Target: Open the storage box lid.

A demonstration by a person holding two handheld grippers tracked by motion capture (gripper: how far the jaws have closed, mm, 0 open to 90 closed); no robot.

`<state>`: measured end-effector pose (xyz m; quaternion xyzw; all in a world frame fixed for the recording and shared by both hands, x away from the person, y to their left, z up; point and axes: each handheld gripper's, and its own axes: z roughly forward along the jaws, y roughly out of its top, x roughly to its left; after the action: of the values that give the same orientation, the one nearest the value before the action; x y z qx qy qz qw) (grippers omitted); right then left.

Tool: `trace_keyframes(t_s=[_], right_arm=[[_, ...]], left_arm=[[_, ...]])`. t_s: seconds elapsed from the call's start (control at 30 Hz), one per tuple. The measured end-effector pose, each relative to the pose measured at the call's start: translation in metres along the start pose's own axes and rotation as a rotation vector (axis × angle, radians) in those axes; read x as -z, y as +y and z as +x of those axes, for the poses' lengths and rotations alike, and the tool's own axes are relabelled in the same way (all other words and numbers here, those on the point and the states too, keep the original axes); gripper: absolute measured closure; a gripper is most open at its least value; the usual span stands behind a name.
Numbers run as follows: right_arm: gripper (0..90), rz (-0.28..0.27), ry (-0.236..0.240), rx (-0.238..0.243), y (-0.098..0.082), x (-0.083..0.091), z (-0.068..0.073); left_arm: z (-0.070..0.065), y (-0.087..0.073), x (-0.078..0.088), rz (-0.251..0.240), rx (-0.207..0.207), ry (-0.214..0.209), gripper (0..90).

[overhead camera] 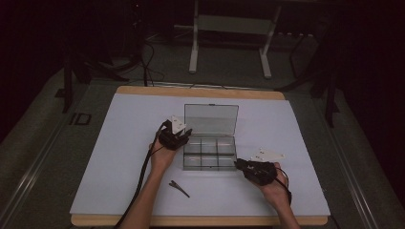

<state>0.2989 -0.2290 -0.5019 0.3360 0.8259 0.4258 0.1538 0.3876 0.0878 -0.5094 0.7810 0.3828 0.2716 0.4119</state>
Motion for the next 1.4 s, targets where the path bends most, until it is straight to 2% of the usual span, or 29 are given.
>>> trace_keyframes(t_s=[0.37, 0.9, 1.4], right_arm=[[79.0, 0.0, 0.002, -0.001, 0.0, -0.0001, 0.0002], [79.1, 0.0, 0.002, -0.001, -0.0002, 0.0, 0.0002], [79.2, 0.0, 0.003, 0.0, -0.0003, 0.0001, 0.0002]], left_arm=[[0.0023, -0.0009, -0.0015, 0.003, 0.015, 0.004, 66.5], [0.0053, -0.0018, -0.0023, 0.0, 0.026, -0.012, 66.8], [0.0051, -0.0019, -0.003, 0.002, 0.031, -0.002, 65.3]])
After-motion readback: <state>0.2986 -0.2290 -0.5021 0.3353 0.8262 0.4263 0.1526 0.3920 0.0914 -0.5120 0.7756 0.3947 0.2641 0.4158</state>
